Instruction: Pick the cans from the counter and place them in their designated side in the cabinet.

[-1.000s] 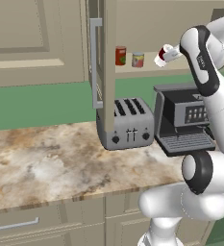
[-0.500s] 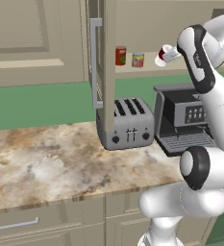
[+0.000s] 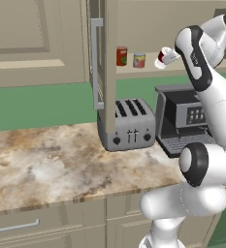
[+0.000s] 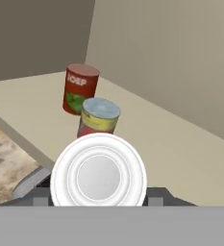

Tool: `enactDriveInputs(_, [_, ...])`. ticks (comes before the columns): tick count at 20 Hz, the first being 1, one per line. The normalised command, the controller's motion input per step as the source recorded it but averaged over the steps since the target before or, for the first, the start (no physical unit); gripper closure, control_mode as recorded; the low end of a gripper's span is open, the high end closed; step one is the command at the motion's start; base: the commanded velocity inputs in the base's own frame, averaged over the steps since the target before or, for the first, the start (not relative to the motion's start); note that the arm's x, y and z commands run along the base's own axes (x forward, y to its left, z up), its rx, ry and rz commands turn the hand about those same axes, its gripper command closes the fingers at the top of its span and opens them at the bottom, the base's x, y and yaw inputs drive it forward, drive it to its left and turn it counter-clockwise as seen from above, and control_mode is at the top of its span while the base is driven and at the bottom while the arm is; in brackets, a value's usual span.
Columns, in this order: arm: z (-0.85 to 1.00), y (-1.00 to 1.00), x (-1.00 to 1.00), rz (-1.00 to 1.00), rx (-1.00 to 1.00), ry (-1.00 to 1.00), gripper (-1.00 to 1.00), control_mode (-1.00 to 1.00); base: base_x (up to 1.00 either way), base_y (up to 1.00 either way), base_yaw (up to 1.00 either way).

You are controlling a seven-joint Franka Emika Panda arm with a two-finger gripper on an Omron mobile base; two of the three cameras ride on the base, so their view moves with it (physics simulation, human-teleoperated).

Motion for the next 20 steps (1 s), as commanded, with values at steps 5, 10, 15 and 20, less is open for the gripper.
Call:
enactDriveInputs(5, [-0.13, 0.00, 0.13, 0.01, -0.02, 0.03, 1.00, -1.00, 0.00, 0.00, 0.00])
enactDriveInputs(10, [-0.07, 0.00, 0.16, 0.01, -0.02, 0.02, 1.00, -1.00, 0.00, 0.00, 0.00])
enactDriveInputs(15, [-0.02, 0.00, 0.20, 0.02, -0.01, 0.00, 1.00, -1.00, 0.00, 0.00, 0.00])
enactDriveInputs(20, [0.00, 0.00, 0.21, 0.02, -0.01, 0.00, 1.00, -1.00, 0.00, 0.00, 0.00])
